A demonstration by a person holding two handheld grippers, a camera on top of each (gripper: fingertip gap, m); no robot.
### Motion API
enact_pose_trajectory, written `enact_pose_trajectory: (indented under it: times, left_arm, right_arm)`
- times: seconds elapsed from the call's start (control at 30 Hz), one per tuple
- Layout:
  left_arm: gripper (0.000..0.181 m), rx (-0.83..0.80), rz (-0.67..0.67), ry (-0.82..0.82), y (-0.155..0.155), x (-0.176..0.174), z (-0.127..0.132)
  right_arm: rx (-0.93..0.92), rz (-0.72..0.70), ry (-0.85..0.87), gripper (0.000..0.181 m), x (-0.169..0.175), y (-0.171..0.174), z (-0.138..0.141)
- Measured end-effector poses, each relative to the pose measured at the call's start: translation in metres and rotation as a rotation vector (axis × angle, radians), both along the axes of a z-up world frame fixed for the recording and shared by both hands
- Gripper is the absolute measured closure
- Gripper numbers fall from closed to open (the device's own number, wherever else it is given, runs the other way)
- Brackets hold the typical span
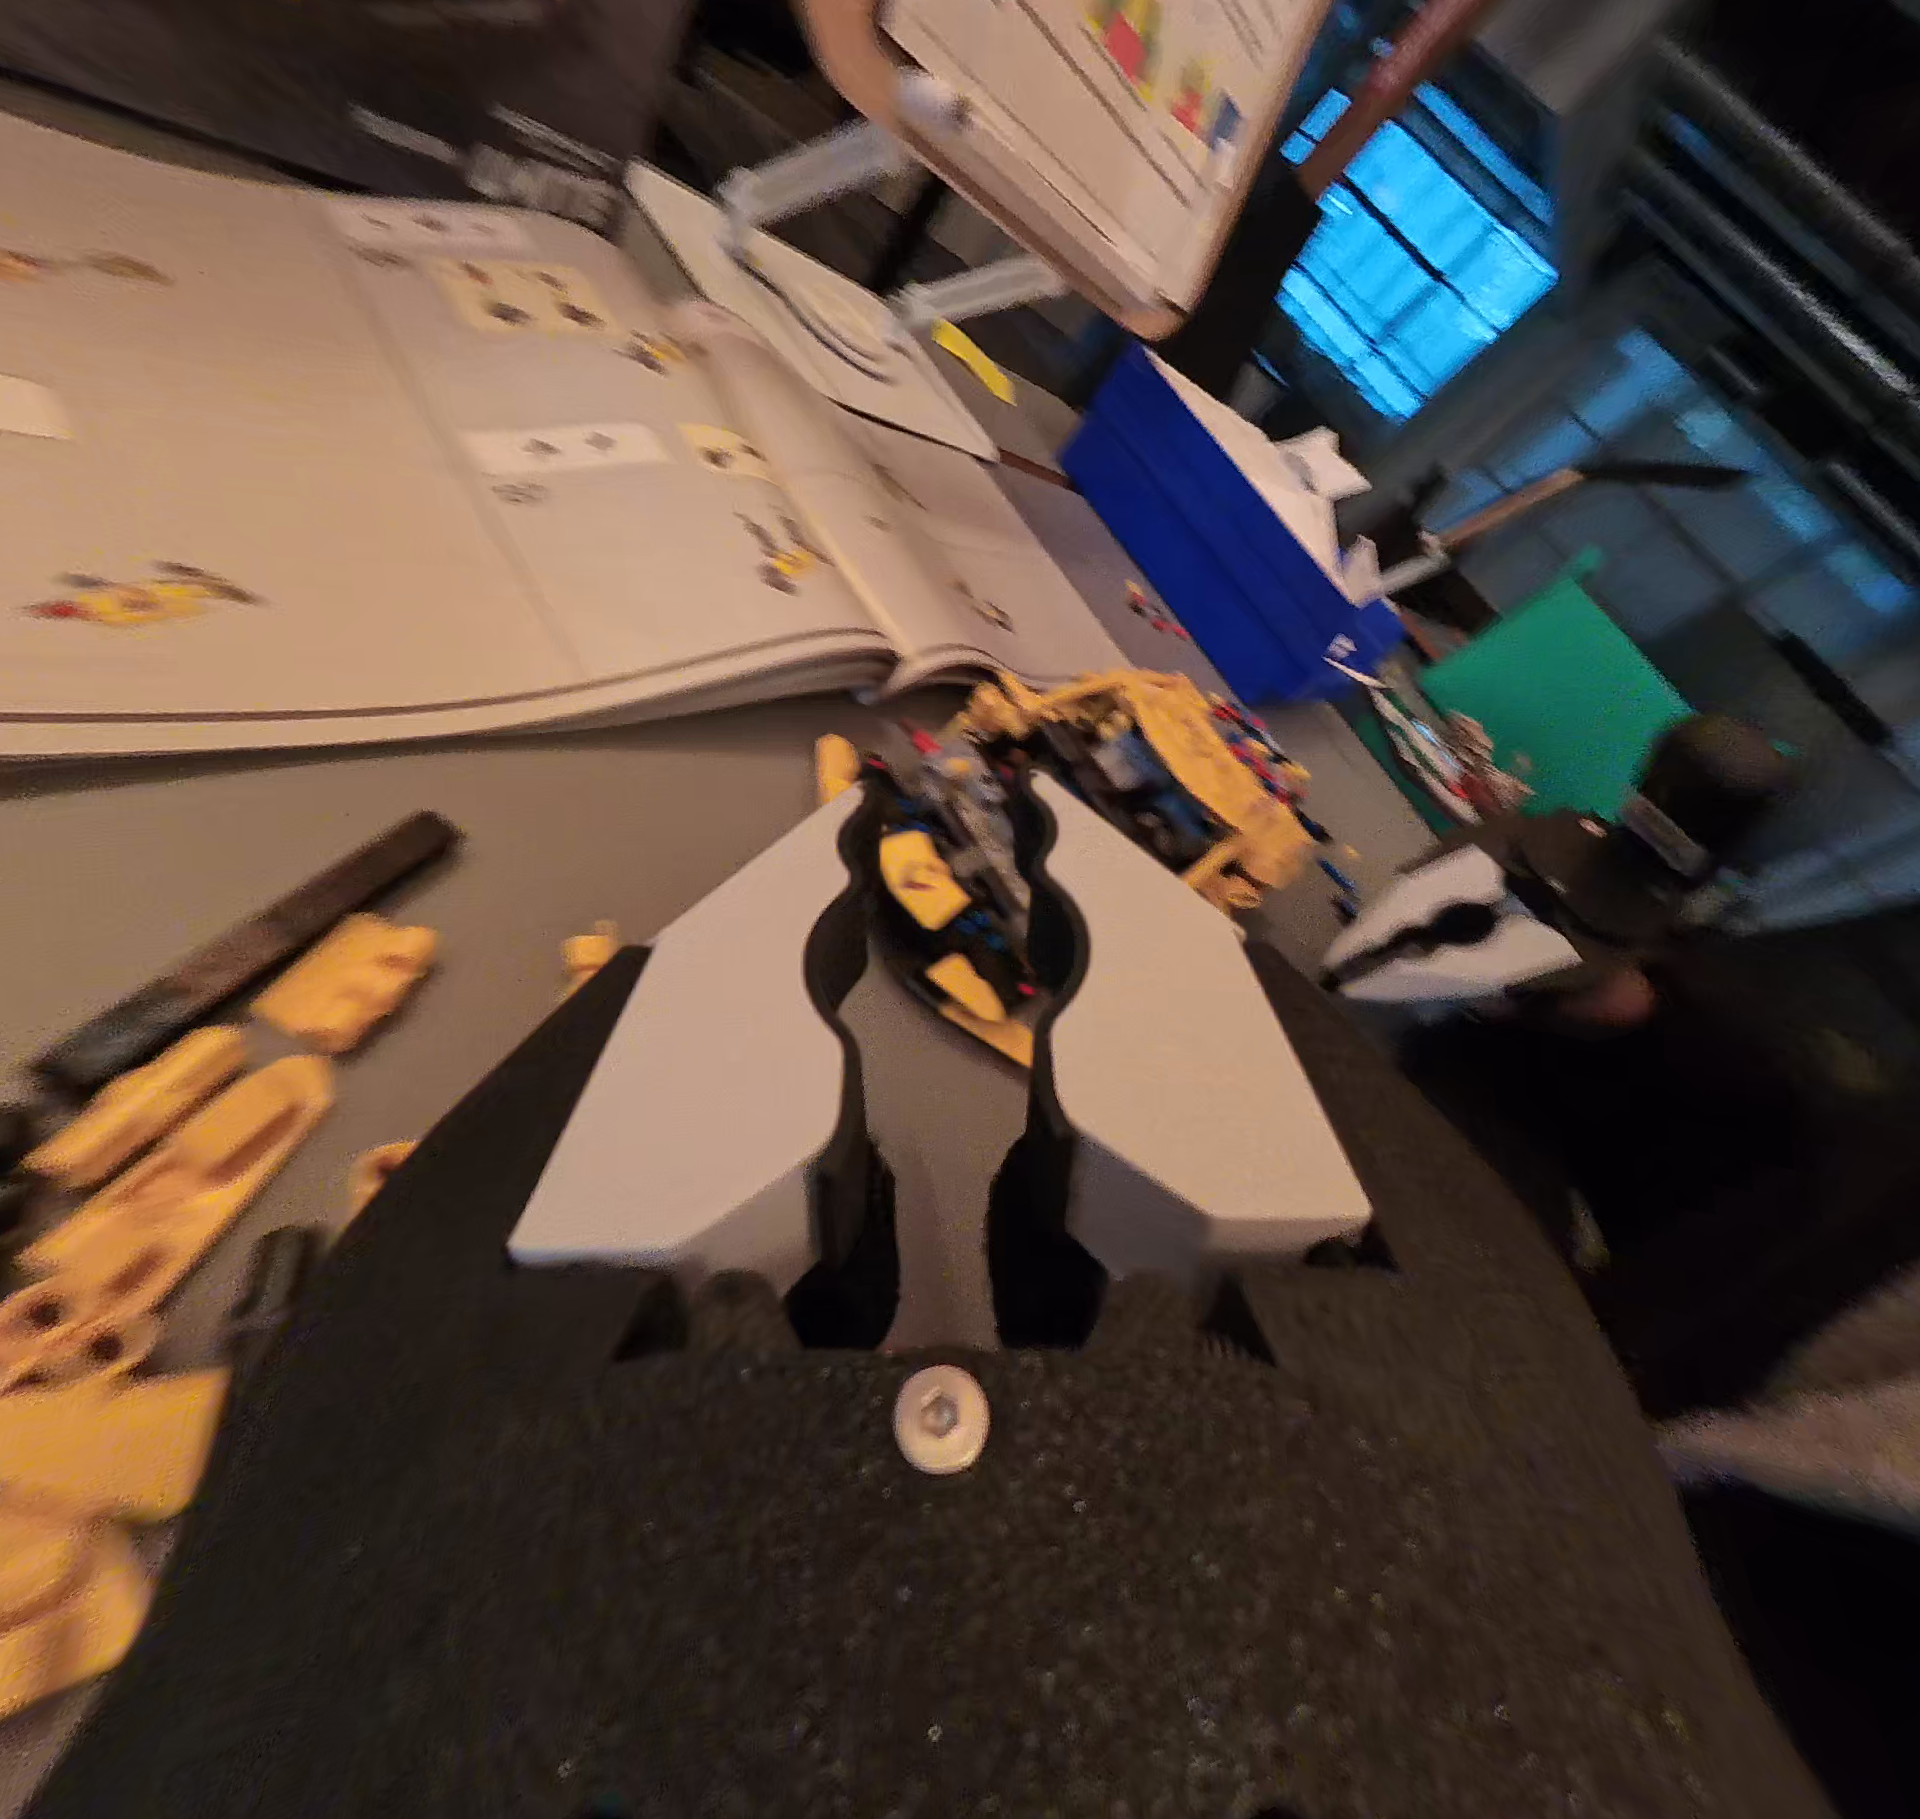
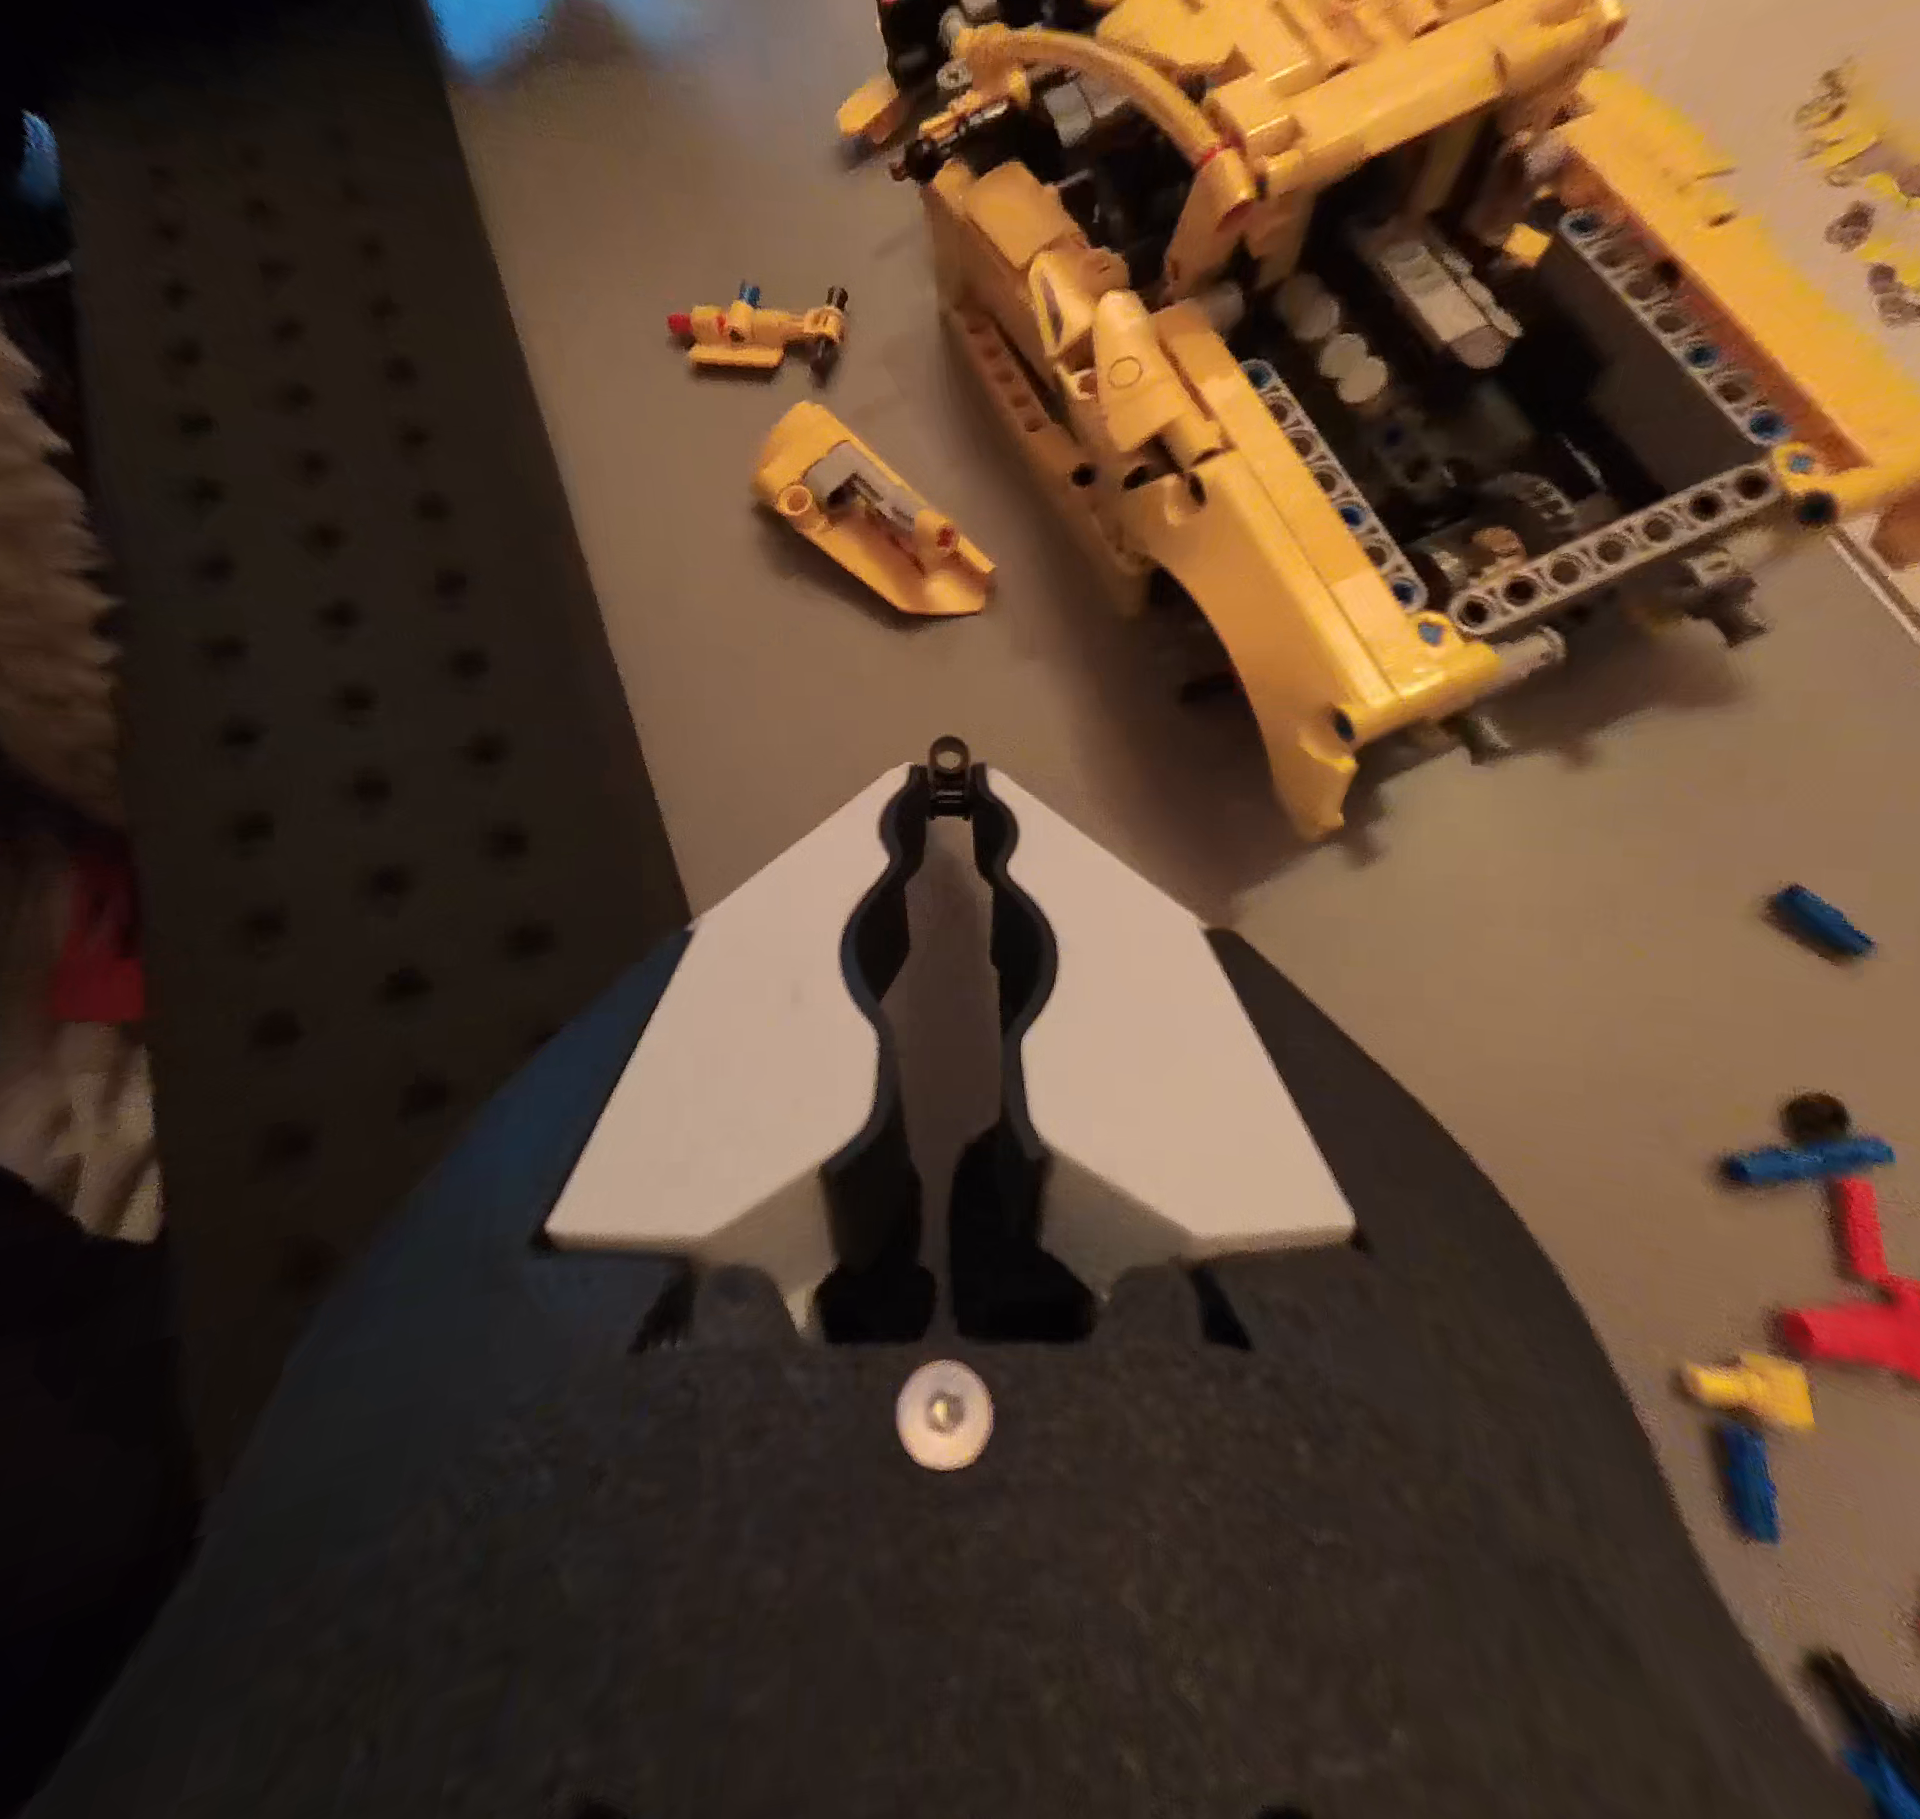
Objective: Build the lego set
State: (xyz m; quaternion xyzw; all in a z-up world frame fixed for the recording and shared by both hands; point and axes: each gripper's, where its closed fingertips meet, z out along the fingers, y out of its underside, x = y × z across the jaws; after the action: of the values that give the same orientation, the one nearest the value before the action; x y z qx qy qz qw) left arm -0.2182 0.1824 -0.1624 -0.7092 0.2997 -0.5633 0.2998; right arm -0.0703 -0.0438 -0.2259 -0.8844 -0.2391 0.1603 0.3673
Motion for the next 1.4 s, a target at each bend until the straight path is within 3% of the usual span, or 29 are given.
enact_pose_trajectory:
  times: [0.2, 0.37, 0.47, 0.63, 0.73, 0.93, 1.07, 1.23, 1.4]
  left_arm:
    - [0.158, 0.248, 0.365, 0.207, 0.052, -0.039, -0.006]
    - [0.158, 0.339, 0.435, 0.312, 0.060, -0.047, -0.010]
    - [0.158, 0.386, 0.427, 0.371, 0.061, -0.044, -0.012]
    - [0.158, 0.405, 0.358, 0.472, 0.062, -0.033, -0.018]
    - [0.158, 0.371, 0.278, 0.491, 0.063, -0.020, -0.018]
    - [0.158, 0.327, 0.098, 0.582, 0.077, 0.012, -0.015]
    - [0.157, 0.321, 0.045, 0.605, 0.096, 0.040, -0.009]
    - [0.158, 0.296, 0.032, 0.572, 0.105, 0.073, -0.017]
    - [0.158, 0.256, 0.032, 0.567, 0.103, 0.076, -0.030]
  right_arm:
    - [-0.049, 0.020, -0.082, 0.174, 0.000, 0.004, -0.018]
    - [-0.029, 0.006, -0.077, 0.172, 0.002, 0.005, -0.019]
    - [0.022, -0.052, -0.035, 0.165, 0.020, 0.006, -0.002]
    - [0.043, -0.406, -0.210, 0.164, 0.158, 0.000, 0.013]
    - [0.034, -0.490, -0.159, 0.169, 0.198, -0.004, 0.009]
    - [-0.029, -0.441, -0.268, 0.171, 0.228, -0.012, -0.008]
    - [-0.033, -0.440, -0.210, 0.172, 0.233, -0.013, -0.005]
    - [-0.045, -0.406, -0.171, 0.173, 0.229, -0.009, -0.013]
    - [-0.050, -0.407, -0.152, 0.171, 0.229, -0.009, -0.016]
